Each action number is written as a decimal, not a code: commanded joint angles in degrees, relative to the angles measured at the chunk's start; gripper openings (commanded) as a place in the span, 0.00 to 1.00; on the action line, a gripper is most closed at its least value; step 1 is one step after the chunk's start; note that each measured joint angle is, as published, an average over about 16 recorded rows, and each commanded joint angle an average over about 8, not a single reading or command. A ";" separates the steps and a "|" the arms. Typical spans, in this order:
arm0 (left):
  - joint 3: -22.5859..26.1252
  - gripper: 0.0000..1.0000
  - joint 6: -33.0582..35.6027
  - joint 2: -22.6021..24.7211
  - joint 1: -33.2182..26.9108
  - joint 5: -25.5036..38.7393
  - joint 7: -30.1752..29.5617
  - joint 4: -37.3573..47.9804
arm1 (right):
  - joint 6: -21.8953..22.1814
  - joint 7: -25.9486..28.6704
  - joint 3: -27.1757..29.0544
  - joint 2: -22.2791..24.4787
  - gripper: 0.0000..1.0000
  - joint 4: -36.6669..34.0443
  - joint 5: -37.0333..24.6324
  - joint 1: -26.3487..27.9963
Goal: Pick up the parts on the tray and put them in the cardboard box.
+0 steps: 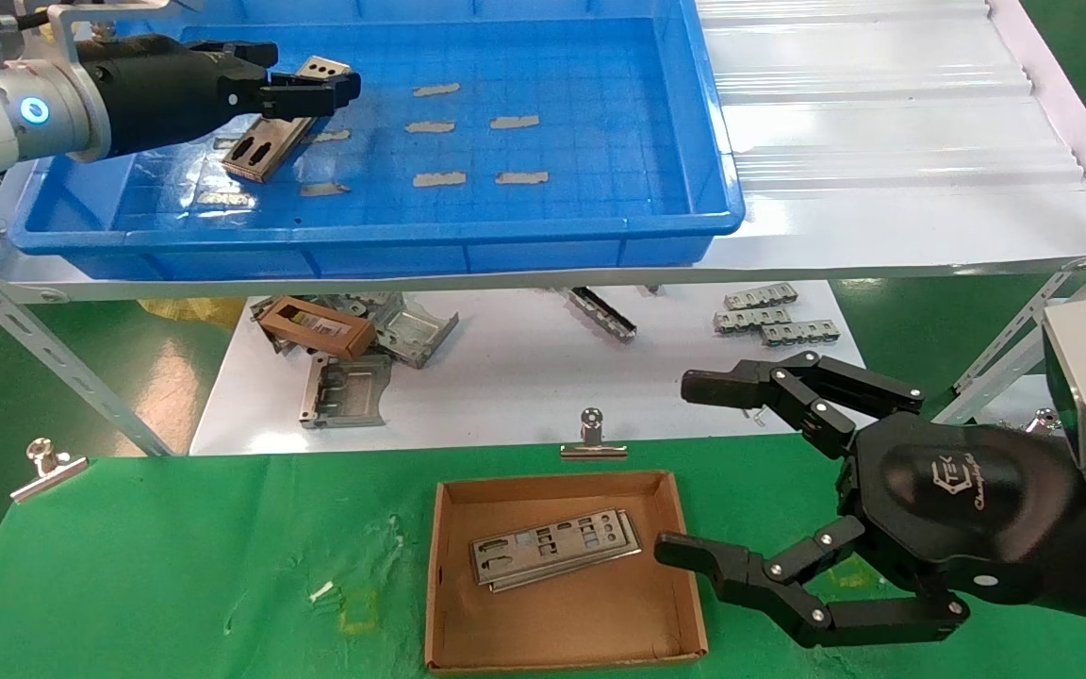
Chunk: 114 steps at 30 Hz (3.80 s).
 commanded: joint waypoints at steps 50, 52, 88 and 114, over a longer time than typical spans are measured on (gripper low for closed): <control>-0.83 0.00 0.85 -0.96 -2.42 -1.19 2.33 -0.39 | 0.00 0.00 0.00 0.00 1.00 0.00 0.00 0.00; -1.09 0.00 2.10 -1.29 -2.62 -1.58 2.71 -0.64 | 0.00 0.00 0.00 0.00 1.00 0.00 0.00 0.00; -0.58 0.00 42.71 -10.24 7.01 -15.54 -1.49 -29.32 | 0.00 0.00 0.00 0.00 1.00 0.00 0.00 0.00; 8.02 0.00 28.03 -8.15 36.51 -7.44 15.35 -57.53 | 0.00 0.00 0.00 0.00 1.00 0.00 0.00 0.00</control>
